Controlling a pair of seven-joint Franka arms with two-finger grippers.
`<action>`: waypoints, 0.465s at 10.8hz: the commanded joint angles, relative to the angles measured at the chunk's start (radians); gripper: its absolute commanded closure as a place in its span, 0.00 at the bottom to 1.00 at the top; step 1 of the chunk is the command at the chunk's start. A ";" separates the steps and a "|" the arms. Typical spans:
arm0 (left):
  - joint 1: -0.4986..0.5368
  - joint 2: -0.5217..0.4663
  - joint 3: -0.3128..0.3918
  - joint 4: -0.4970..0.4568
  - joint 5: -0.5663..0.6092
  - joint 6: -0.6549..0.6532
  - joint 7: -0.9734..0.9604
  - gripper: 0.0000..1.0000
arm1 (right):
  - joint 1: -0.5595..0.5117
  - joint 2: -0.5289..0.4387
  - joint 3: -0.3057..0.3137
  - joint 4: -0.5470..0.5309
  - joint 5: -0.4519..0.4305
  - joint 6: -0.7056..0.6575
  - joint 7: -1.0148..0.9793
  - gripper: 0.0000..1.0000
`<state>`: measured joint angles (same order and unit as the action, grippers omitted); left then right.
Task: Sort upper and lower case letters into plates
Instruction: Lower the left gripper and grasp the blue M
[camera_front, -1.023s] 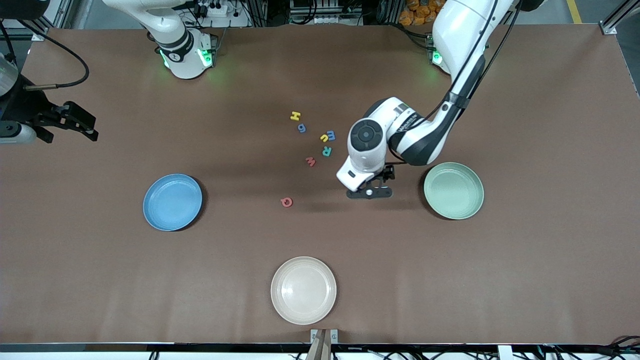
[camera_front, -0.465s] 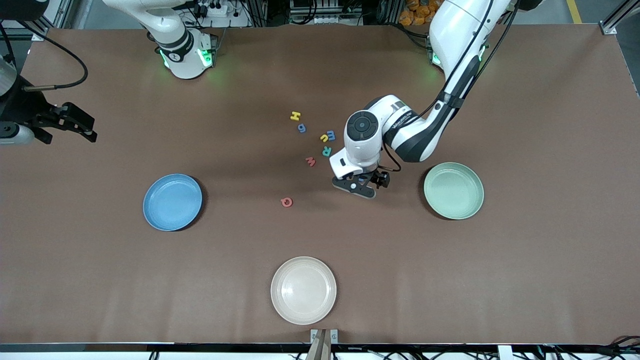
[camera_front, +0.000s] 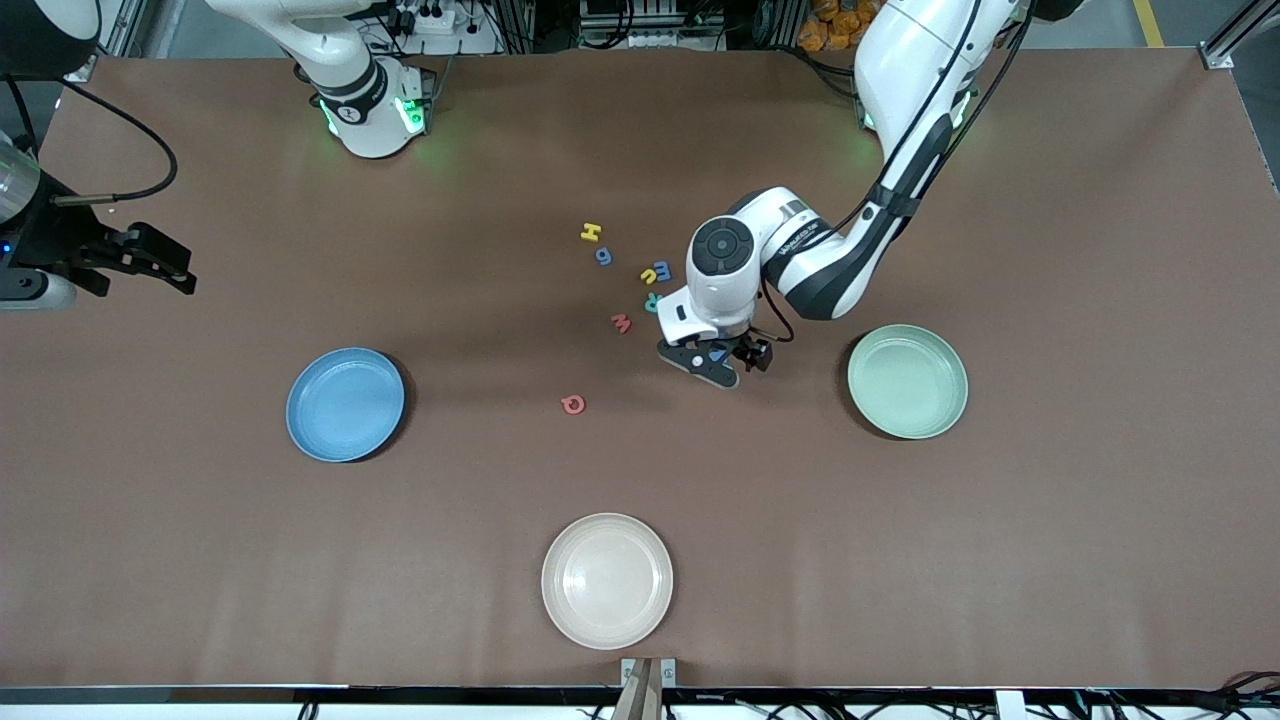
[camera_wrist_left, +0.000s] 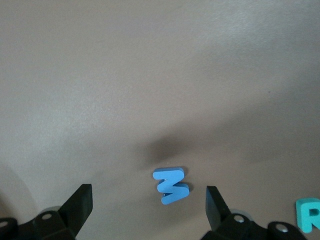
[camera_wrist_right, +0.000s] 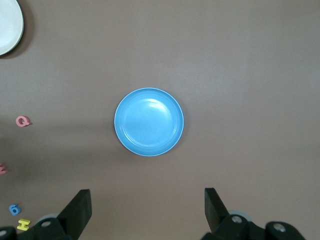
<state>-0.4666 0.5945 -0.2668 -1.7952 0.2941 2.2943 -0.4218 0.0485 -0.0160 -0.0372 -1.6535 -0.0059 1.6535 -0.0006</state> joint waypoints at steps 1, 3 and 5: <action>0.029 -0.001 -0.009 -0.024 -0.030 0.033 -0.032 0.00 | -0.010 0.001 0.002 0.006 0.017 -0.001 -0.012 0.00; 0.051 0.024 -0.009 -0.055 -0.059 0.117 -0.032 0.00 | -0.006 0.014 0.006 0.006 0.015 0.025 -0.010 0.00; 0.040 0.044 -0.009 -0.062 -0.085 0.163 -0.096 0.00 | -0.015 0.022 0.008 0.005 0.017 0.025 -0.013 0.00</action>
<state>-0.4213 0.6284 -0.2666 -1.8457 0.2318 2.4203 -0.4580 0.0482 -0.0038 -0.0358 -1.6536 -0.0059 1.6744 -0.0012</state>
